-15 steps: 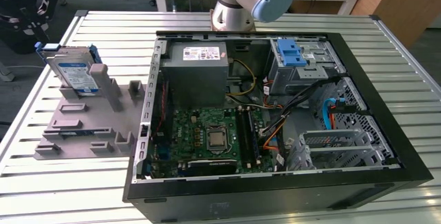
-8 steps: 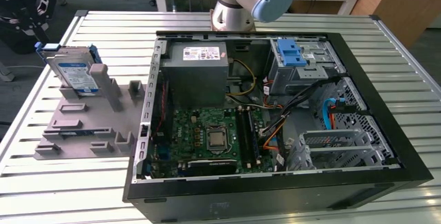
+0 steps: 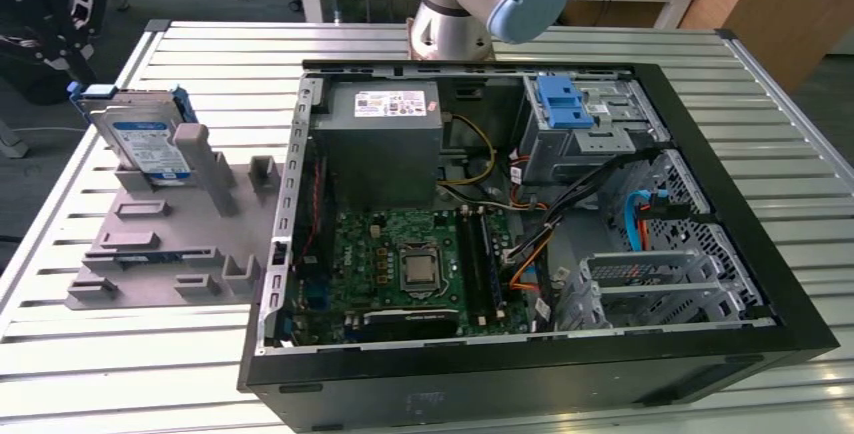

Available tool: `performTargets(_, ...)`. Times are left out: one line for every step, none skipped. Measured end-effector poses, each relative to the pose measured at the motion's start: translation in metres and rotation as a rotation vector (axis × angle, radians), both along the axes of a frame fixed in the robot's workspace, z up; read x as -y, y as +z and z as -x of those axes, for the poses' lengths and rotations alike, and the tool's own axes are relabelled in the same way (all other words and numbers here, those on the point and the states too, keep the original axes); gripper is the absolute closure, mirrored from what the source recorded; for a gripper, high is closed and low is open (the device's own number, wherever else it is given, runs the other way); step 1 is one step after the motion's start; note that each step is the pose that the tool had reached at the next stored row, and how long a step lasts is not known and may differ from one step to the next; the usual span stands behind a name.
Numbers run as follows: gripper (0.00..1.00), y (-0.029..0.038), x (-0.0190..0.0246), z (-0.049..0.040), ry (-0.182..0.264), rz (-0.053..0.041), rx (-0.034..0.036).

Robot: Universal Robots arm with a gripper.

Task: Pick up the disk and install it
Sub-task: 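Pick up the disk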

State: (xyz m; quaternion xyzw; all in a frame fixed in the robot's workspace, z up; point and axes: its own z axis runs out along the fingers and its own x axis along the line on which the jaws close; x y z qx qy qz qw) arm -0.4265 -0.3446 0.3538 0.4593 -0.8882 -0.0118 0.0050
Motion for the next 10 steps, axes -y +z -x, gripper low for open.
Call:
performTargets(0.89,-0.0002,0.0000,0.0000,0.018,0.0000,0.0001)
performTargets(0.89,-0.0003,0.0000,0.0000,0.036,0.0000,0.0001)
performTargets(0.89,-0.0004,0.0000,0.0000,0.054,0.0000,0.0001)
performTargets(0.89,-0.0006,0.0000,0.0000,0.073,-0.0001,0.0001)
performTargets(0.89,-0.0007,0.0000,0.0000,0.090,0.0000,0.0002)
performTargets(0.89,-0.0008,0.0000,0.0000,0.108,0.0000,0.0002)
performTargets(0.89,-0.0010,0.0000,0.0000,0.128,0.0000,0.0002)
performTargets(0.89,-0.0011,0.0000,0.0000,0.146,0.0000,0.0003)
performTargets(0.89,-0.0013,0.0000,0.0000,0.164,-0.0001,0.0004)
performTargets(0.89,-0.0014,0.0000,0.0000,0.182,0.0000,0.0005)
